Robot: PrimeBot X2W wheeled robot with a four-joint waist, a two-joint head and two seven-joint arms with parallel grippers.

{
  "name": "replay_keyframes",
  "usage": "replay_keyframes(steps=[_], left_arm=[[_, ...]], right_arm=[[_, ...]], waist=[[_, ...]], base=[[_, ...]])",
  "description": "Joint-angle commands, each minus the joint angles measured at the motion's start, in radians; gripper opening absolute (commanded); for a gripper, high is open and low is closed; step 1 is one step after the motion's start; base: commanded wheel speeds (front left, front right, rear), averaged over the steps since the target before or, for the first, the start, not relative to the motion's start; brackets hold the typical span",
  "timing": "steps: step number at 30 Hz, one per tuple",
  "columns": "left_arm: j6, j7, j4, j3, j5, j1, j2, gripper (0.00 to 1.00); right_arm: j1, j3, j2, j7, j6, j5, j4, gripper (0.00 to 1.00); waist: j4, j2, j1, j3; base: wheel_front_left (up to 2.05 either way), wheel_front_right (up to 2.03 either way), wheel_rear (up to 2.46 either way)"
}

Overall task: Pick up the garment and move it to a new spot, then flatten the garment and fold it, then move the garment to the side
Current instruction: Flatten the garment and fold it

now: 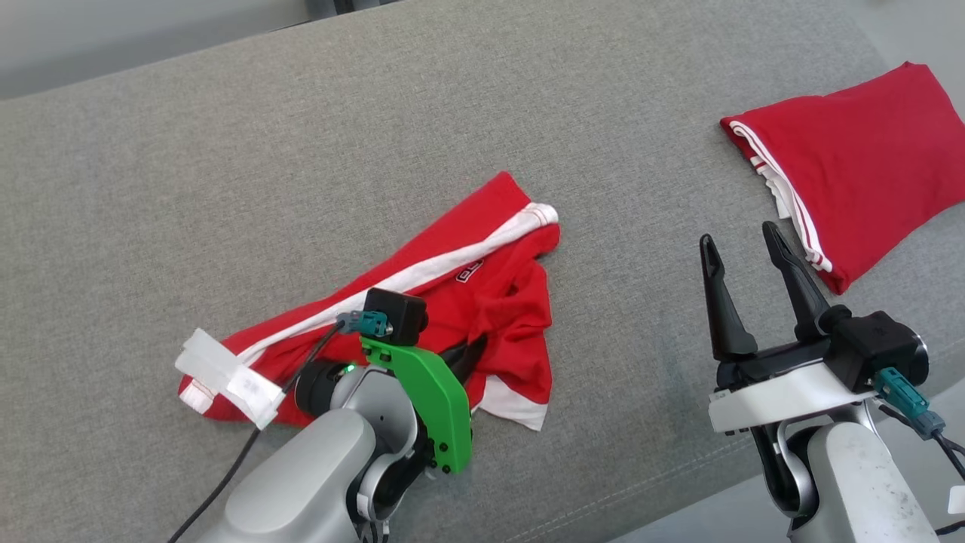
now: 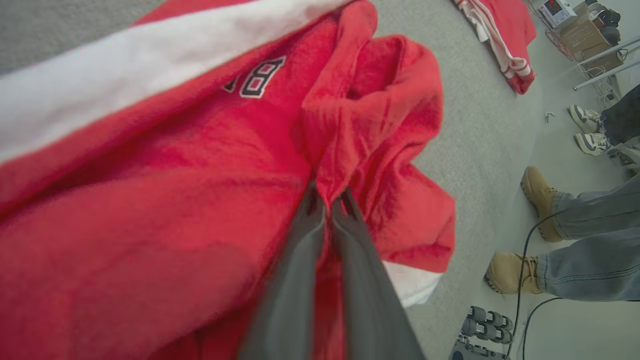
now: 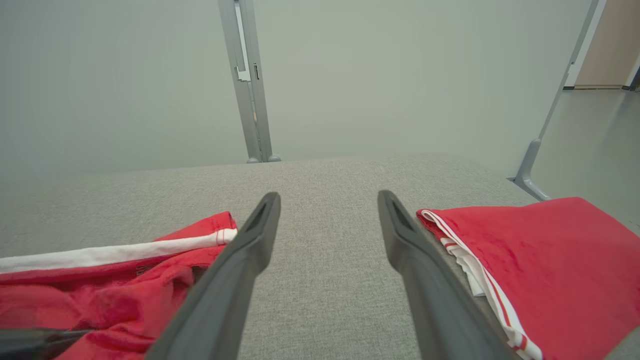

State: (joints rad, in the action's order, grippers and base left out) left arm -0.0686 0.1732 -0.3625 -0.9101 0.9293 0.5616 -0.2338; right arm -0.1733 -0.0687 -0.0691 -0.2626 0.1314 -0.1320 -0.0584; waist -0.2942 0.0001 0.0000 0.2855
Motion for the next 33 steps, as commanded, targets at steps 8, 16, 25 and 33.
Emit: replay_keyframes(steps=[8, 16, 25, 33], left_arm=[[0.047, 0.061, 0.074, -0.072, -0.011, -0.062, -0.053, 0.00], [0.012, 0.055, 0.057, -0.098, -0.029, -0.104, -0.046, 0.48], [-0.001, -0.036, -0.034, -0.077, -0.048, -0.089, -0.017, 1.00], [-0.023, -0.111, 0.093, -0.056, -0.044, -0.132, -0.028, 1.00]], right_arm=[[0.015, 0.012, -0.006, -0.003, -0.001, -0.002, 0.005, 1.00], [0.010, 0.003, -0.012, -0.003, -0.001, 0.000, 0.000, 1.00], [0.013, 0.008, -0.026, -0.003, -0.001, 0.007, -0.001, 1.00], [0.029, 0.033, -0.040, -0.003, -0.001, 0.015, 0.009, 1.00]], waist=[[0.021, -0.0001, 0.0000, -0.012], [0.038, -0.0001, 0.0000, -0.013], [0.053, -0.0001, 0.0000, -0.019], [0.101, -0.0001, 0.0000, -0.057]], base=[[0.00, 0.00, 0.00], [0.00, 0.00, 0.00], [0.00, 0.00, 0.00], [0.00, 0.00, 0.00]])
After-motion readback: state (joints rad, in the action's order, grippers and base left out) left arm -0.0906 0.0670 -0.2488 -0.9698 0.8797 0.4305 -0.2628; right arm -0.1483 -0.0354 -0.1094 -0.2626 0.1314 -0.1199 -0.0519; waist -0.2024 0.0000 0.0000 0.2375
